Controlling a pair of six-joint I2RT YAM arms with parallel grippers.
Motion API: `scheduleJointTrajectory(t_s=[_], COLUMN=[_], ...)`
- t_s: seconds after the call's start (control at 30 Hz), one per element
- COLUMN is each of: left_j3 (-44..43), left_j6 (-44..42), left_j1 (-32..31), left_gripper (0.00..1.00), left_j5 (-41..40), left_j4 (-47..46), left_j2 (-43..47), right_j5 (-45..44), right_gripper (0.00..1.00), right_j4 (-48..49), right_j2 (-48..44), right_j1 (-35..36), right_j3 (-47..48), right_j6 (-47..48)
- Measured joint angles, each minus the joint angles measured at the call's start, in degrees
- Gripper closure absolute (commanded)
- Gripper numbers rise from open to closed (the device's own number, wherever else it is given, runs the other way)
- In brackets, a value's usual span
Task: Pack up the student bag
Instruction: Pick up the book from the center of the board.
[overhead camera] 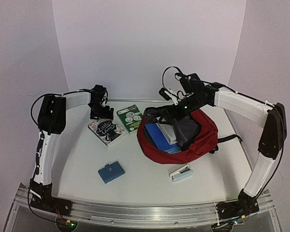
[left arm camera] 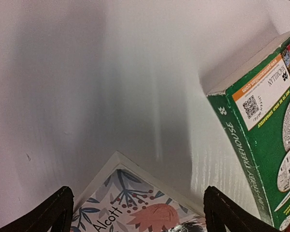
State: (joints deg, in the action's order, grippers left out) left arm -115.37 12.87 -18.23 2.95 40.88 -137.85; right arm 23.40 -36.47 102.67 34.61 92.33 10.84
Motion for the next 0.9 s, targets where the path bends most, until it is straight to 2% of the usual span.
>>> scheduleJointTrajectory(t_s=[0.27, 0.57, 0.67, 0.9], left_j3=[22.66, 49.65, 55.46, 61.72], left_j6=[6.45, 21.21, 25.23, 31.36], left_j1=[-1.38, -3.73, -3.74, -3.74], left_gripper=[0.17, 0.11, 0.11, 0.08], left_j5=[-1.48, 0.96, 0.93, 1.08], left_j4=[-6.48, -14.03, -15.46, -19.50], left_j2=[13.71, 32.55, 37.42, 42.06], right_j5=[1.62, 5.20, 6.34, 7.60], right_gripper=[0.16, 0.20, 0.23, 0.24], right_j4=[2.23, 4.19, 5.17, 6.71], right_j2=[4.87, 14.83, 17.76, 25.93], right_j1=[3.74, 11.55, 13.76, 17.73], right_j3=[0.04, 4.44, 5.82, 9.09], right_j6=[-1.92, -5.97, -7.67, -11.64])
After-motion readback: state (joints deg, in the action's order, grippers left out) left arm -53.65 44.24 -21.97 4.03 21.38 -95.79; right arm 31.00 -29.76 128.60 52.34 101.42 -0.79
